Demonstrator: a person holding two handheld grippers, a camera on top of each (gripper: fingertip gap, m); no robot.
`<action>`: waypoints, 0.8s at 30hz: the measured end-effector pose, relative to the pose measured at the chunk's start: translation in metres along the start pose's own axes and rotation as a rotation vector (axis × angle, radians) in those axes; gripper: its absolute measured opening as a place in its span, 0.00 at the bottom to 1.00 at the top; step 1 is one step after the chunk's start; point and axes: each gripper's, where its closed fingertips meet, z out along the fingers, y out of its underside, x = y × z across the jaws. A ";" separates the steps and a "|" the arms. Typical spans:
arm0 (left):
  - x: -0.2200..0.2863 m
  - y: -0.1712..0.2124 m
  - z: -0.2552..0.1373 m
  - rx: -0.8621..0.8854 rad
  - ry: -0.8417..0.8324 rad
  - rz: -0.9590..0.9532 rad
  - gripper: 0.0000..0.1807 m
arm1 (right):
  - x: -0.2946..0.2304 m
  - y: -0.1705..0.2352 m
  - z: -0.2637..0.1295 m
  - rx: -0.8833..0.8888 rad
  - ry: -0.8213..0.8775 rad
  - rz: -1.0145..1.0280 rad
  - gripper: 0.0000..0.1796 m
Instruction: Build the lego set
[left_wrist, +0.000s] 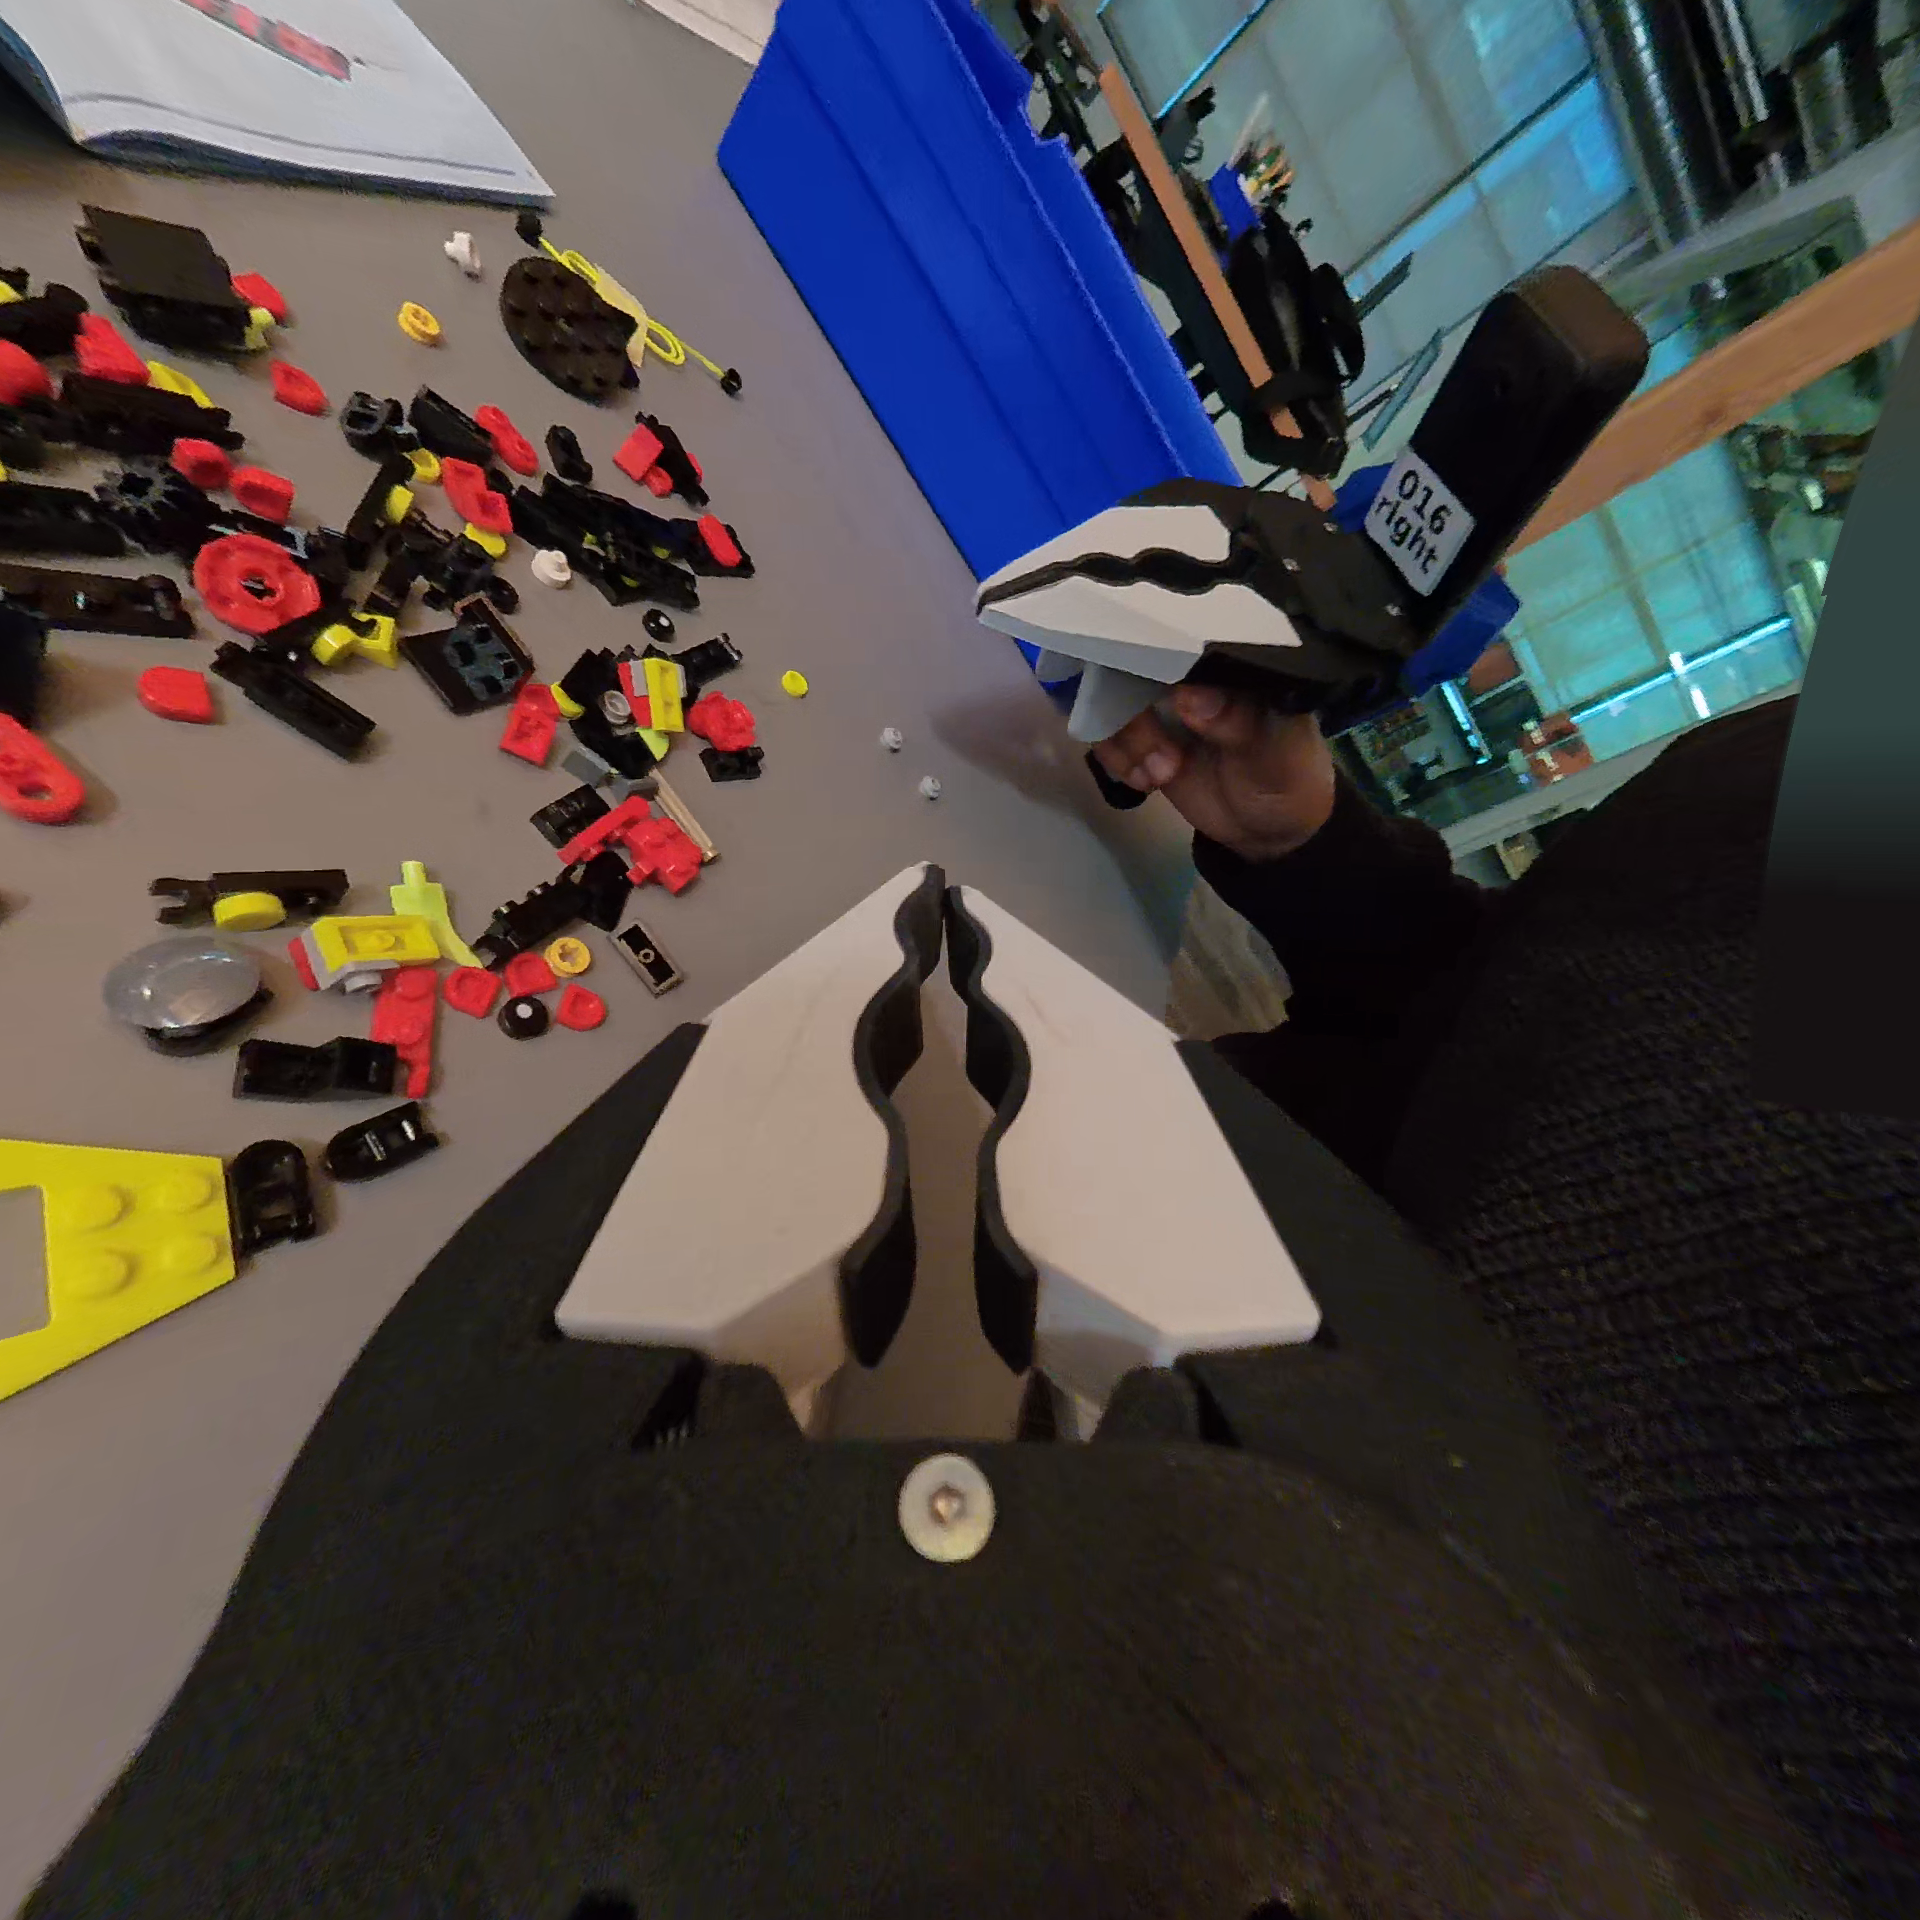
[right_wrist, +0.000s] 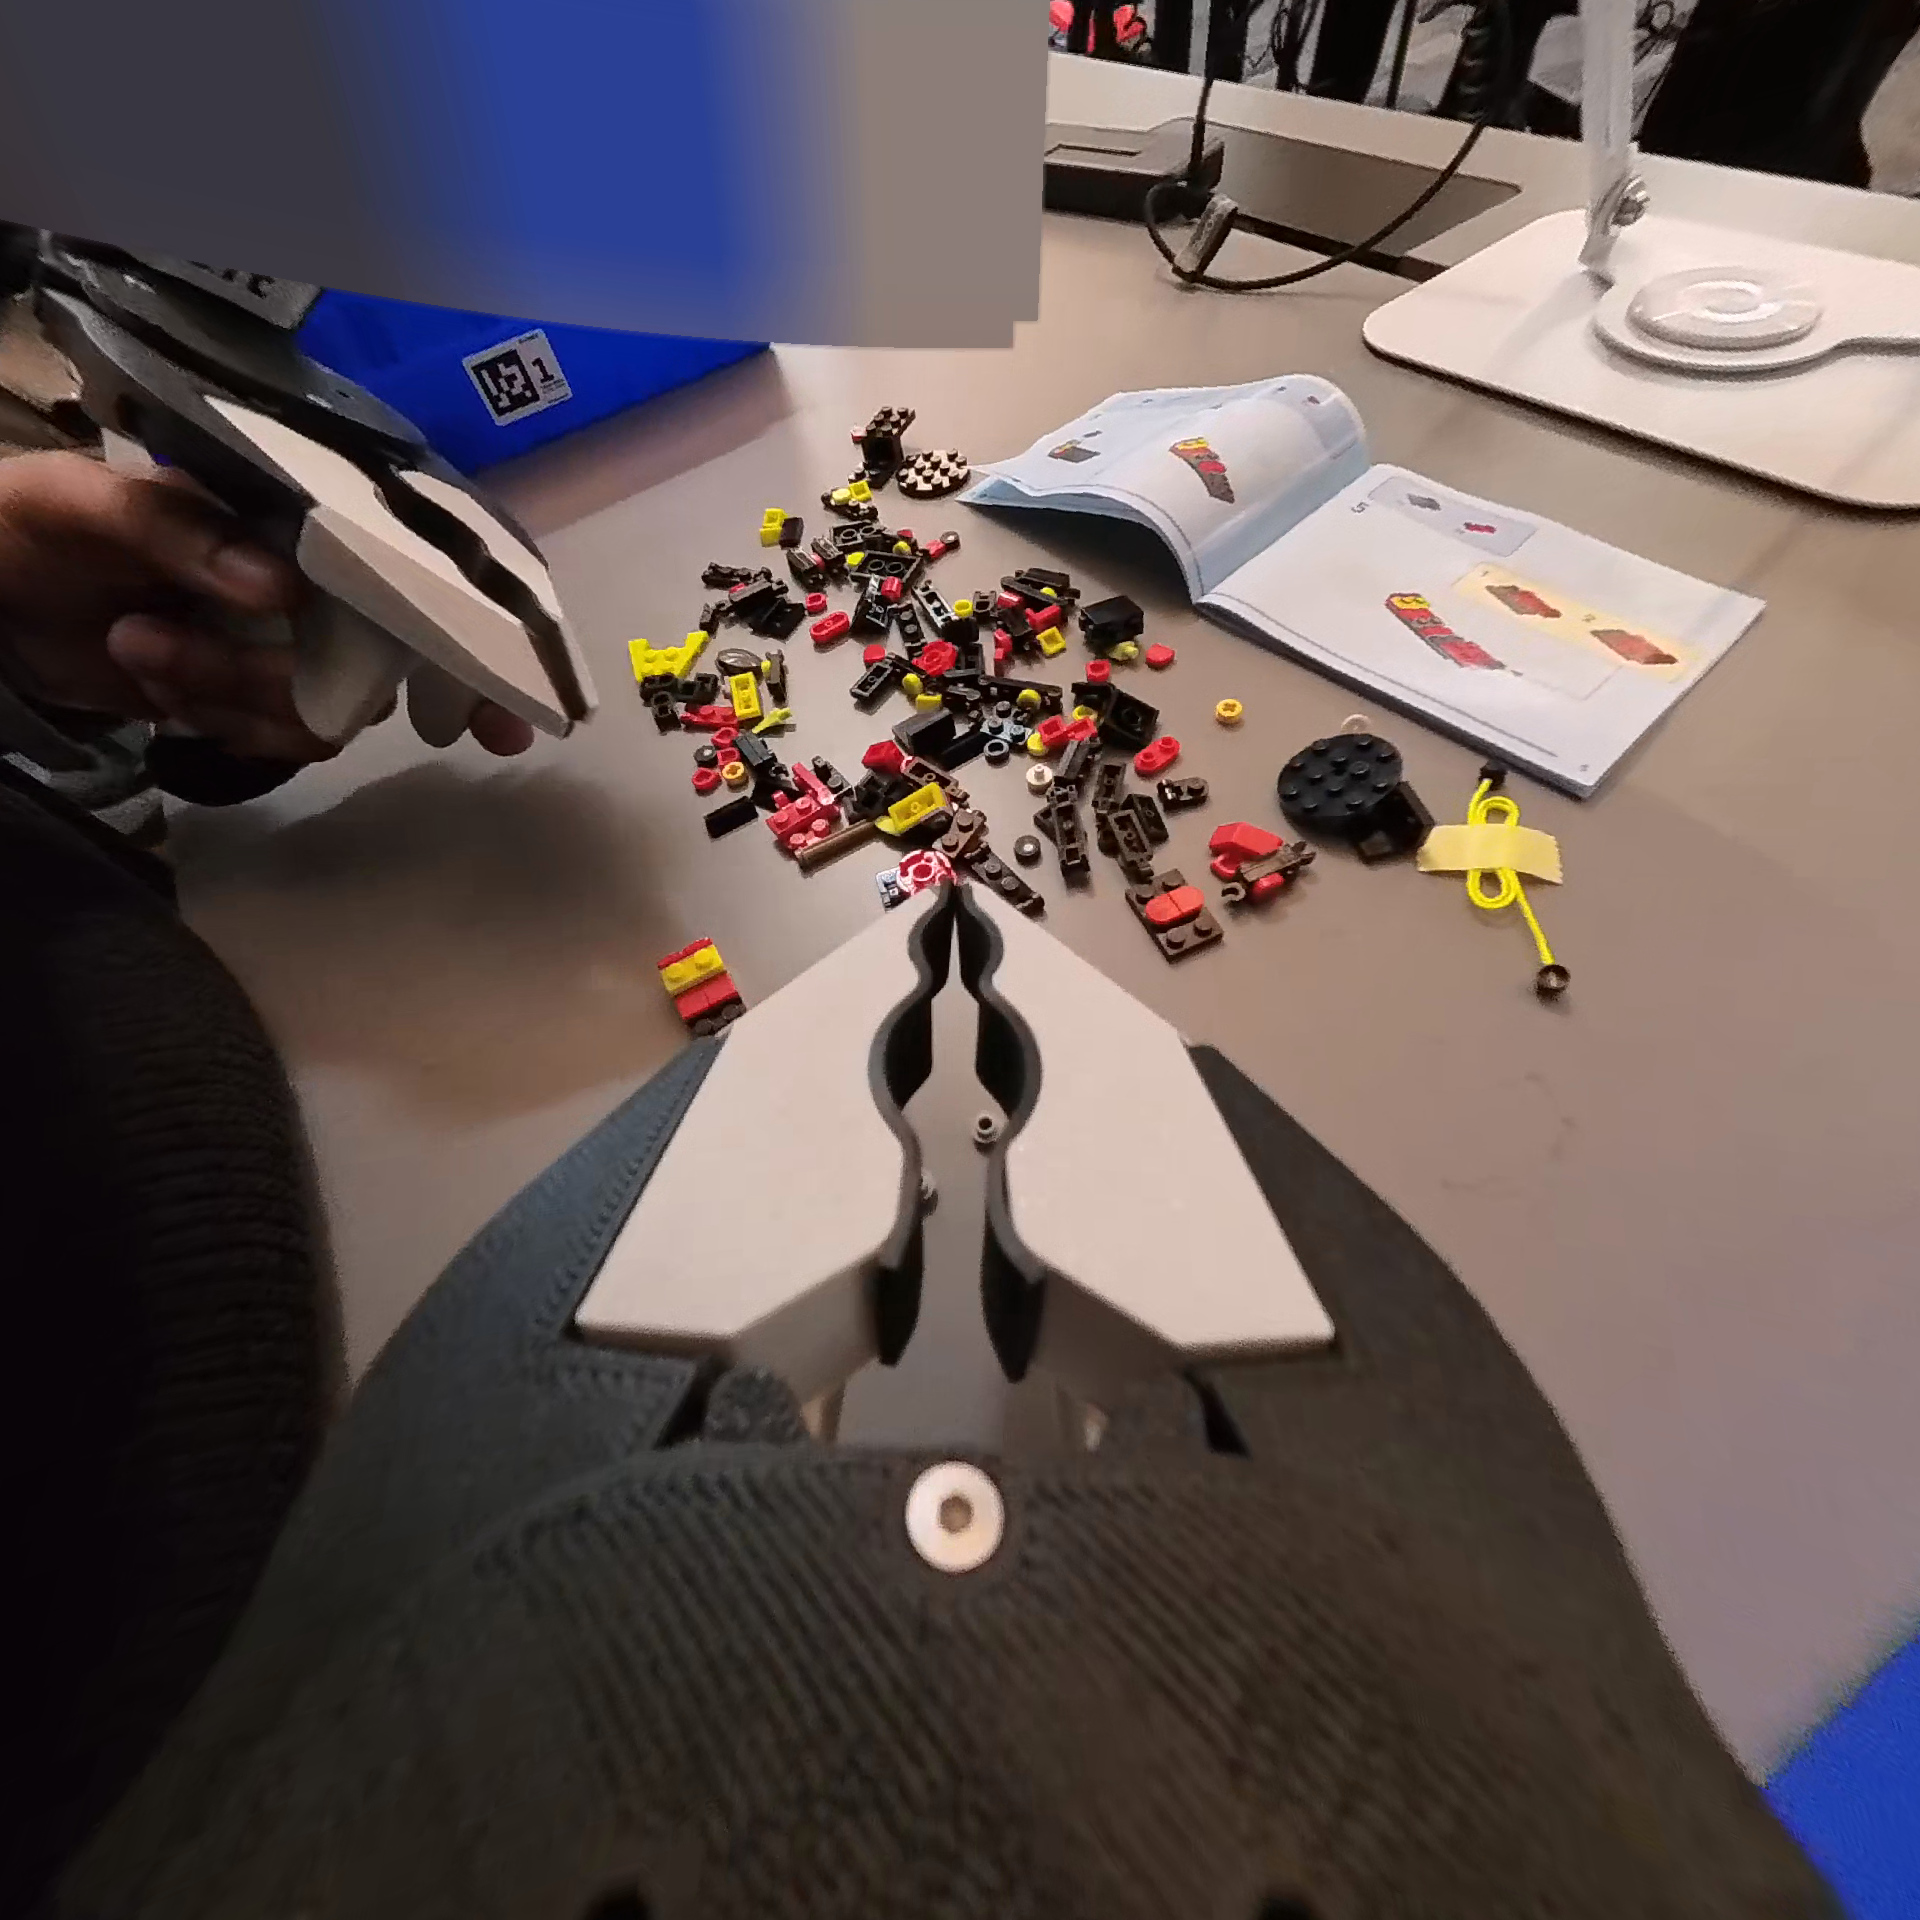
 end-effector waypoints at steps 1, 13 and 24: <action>0.001 -0.001 0.000 0.004 0.013 -0.013 0.00 | 0.001 0.000 0.000 0.000 -0.002 0.008 0.00; -0.005 -0.007 -0.005 0.043 0.035 -0.099 0.00 | 0.006 -0.012 -0.010 0.074 -0.025 0.053 0.09; -0.008 -0.004 -0.001 0.023 0.026 -0.101 0.00 | -0.019 0.030 -0.008 -0.248 -0.041 -0.147 0.02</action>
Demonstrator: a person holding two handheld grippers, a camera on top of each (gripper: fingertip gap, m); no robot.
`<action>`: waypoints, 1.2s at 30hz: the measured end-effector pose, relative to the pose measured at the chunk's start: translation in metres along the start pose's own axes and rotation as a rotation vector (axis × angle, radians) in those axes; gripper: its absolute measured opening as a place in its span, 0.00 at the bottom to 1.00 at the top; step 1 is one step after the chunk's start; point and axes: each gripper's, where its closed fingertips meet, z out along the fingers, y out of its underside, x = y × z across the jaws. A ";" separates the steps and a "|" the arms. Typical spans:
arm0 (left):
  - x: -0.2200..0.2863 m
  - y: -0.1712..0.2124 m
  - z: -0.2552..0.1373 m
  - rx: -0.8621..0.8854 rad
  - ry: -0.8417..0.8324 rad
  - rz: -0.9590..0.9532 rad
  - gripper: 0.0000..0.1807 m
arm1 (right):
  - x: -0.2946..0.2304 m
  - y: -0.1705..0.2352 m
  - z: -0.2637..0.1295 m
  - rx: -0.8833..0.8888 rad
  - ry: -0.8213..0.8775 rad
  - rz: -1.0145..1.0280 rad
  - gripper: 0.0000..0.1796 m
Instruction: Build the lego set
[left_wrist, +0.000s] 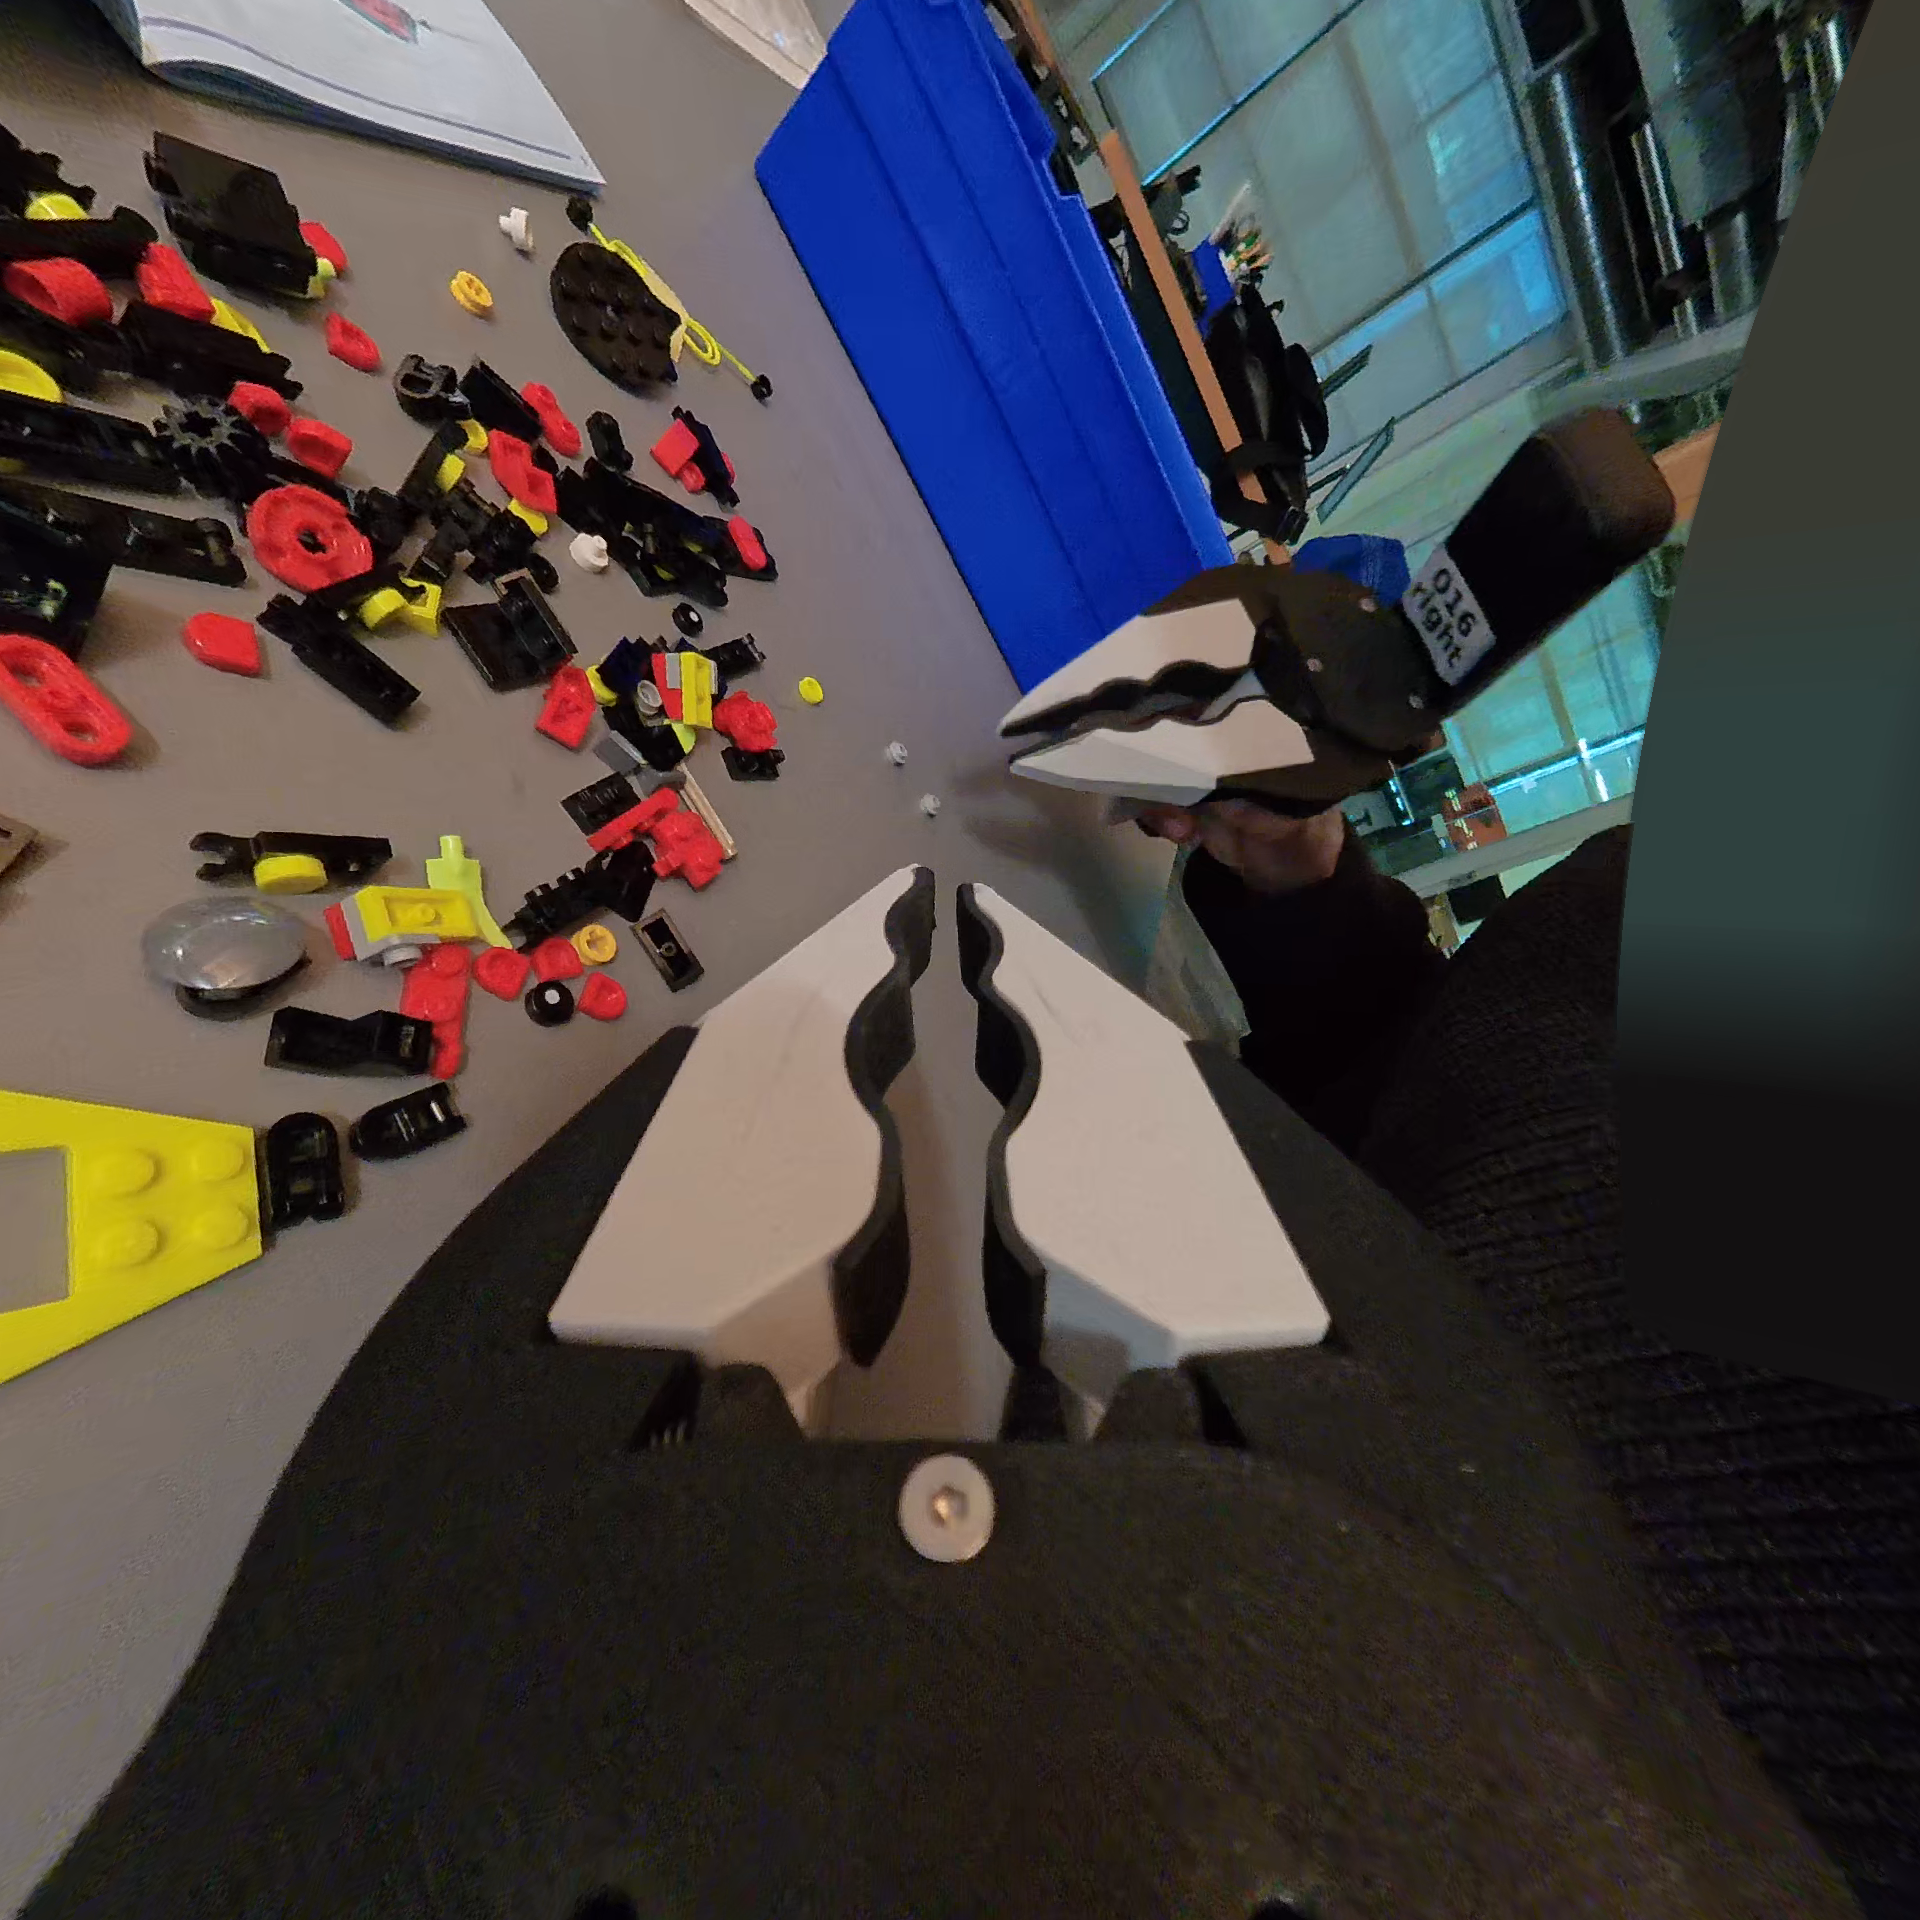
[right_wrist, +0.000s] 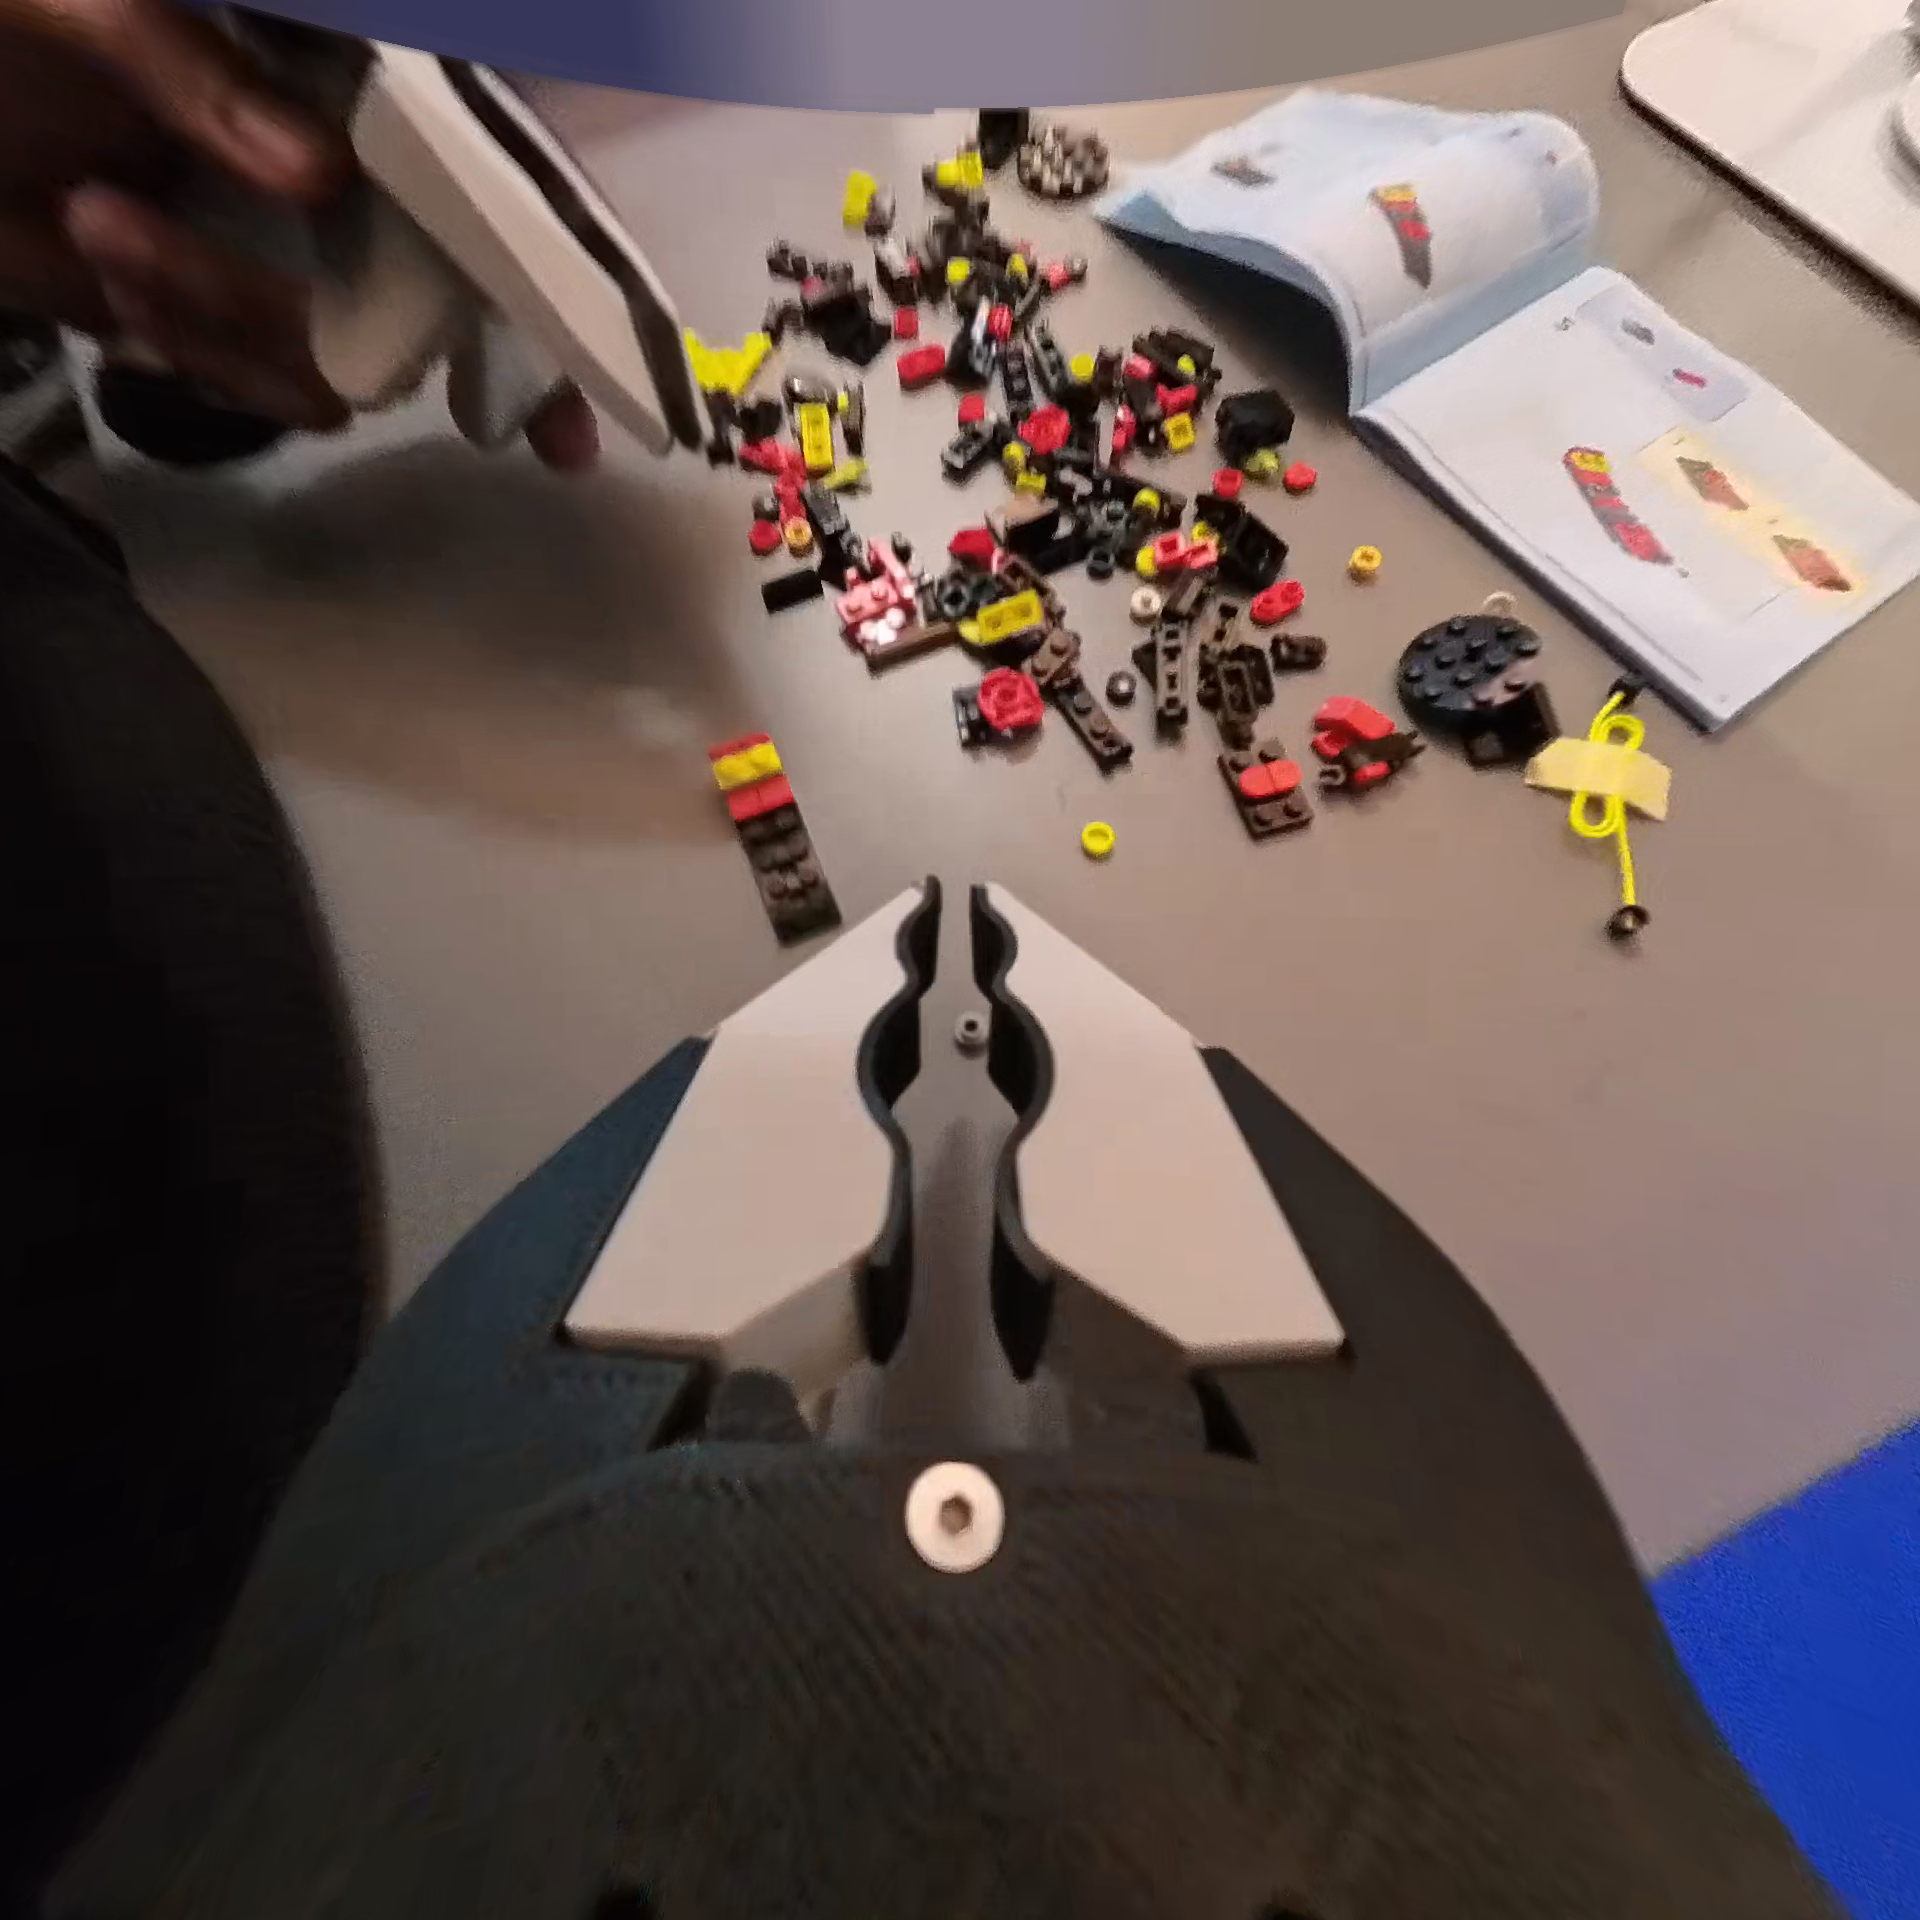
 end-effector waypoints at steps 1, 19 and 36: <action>0.000 0.000 0.000 -0.002 -0.003 0.003 0.00 | 0.000 0.004 0.001 -0.031 0.011 -0.016 0.02; 0.000 0.003 0.002 -0.017 0.003 0.007 0.01 | 0.002 0.039 0.011 -0.200 -0.003 0.029 0.01; 0.001 0.004 0.002 -0.023 0.009 0.005 0.00 | 0.004 0.040 0.011 -0.209 0.011 0.021 0.02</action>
